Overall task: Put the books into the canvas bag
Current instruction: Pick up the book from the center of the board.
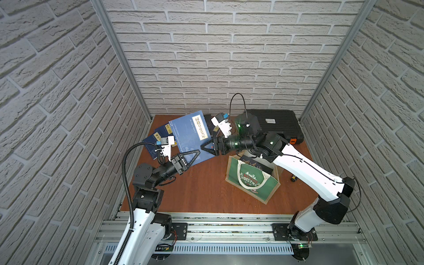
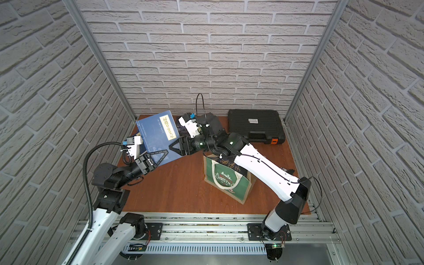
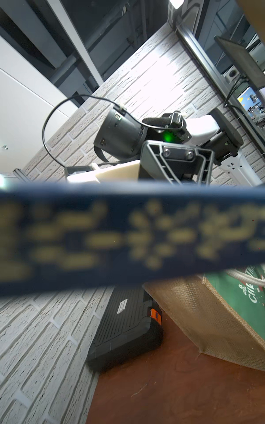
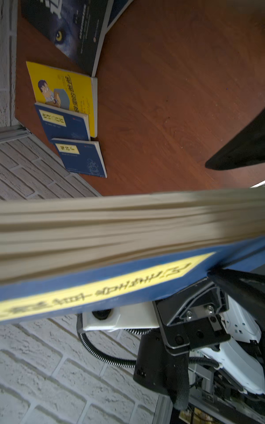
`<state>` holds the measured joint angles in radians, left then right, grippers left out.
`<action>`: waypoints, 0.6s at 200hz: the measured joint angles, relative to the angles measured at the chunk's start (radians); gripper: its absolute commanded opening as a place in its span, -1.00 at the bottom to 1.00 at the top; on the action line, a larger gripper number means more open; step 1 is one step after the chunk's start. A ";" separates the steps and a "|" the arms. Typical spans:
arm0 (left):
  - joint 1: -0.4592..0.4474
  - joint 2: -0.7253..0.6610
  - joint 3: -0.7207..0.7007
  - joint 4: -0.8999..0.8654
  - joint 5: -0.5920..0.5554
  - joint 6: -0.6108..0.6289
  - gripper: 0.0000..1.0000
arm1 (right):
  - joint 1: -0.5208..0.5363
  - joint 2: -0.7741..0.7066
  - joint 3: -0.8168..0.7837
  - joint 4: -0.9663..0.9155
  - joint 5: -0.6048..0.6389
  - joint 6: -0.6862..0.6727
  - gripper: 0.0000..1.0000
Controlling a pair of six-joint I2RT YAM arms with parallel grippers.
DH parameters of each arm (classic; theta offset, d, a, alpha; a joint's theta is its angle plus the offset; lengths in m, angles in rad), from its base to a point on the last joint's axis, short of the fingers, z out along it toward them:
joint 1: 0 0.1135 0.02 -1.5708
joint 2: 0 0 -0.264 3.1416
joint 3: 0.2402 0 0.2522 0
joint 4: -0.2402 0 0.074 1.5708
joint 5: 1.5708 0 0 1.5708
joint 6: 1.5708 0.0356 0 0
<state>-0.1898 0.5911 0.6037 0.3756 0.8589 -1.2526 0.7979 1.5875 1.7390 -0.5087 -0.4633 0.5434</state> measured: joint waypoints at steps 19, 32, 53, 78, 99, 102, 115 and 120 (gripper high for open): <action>0.000 0.000 0.000 0.019 0.012 -0.010 -1.00 | -0.010 0.000 -0.012 0.061 -0.090 0.033 -0.21; 0.000 0.000 0.000 0.021 0.014 -0.011 -1.00 | -0.014 0.000 -0.017 0.089 -0.144 0.046 -0.71; 0.000 0.012 0.000 0.011 0.013 -0.010 -1.00 | -0.021 -0.004 -0.017 0.108 -0.185 0.050 -0.89; -0.027 0.019 0.011 -0.040 -0.005 0.024 -0.30 | -0.036 -0.011 -0.017 0.068 -0.184 0.030 -0.89; -0.096 0.030 0.063 -0.196 -0.058 0.111 0.11 | -0.068 -0.045 -0.017 -0.021 -0.172 -0.002 -0.89; -0.115 0.035 0.076 -0.230 -0.079 0.133 0.11 | -0.077 -0.055 -0.016 -0.043 -0.165 -0.008 -0.89; -0.179 0.053 0.128 -0.349 -0.155 0.198 0.08 | -0.120 -0.089 -0.003 -0.134 -0.137 -0.043 -0.89; -0.208 0.060 0.148 -0.397 -0.196 0.219 0.06 | -0.139 -0.101 0.009 -0.172 -0.122 -0.061 -0.89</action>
<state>-0.3973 0.6510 0.7521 -0.0216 0.6632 -1.0340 0.6590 1.4860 1.7481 -0.6807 -0.5854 0.4828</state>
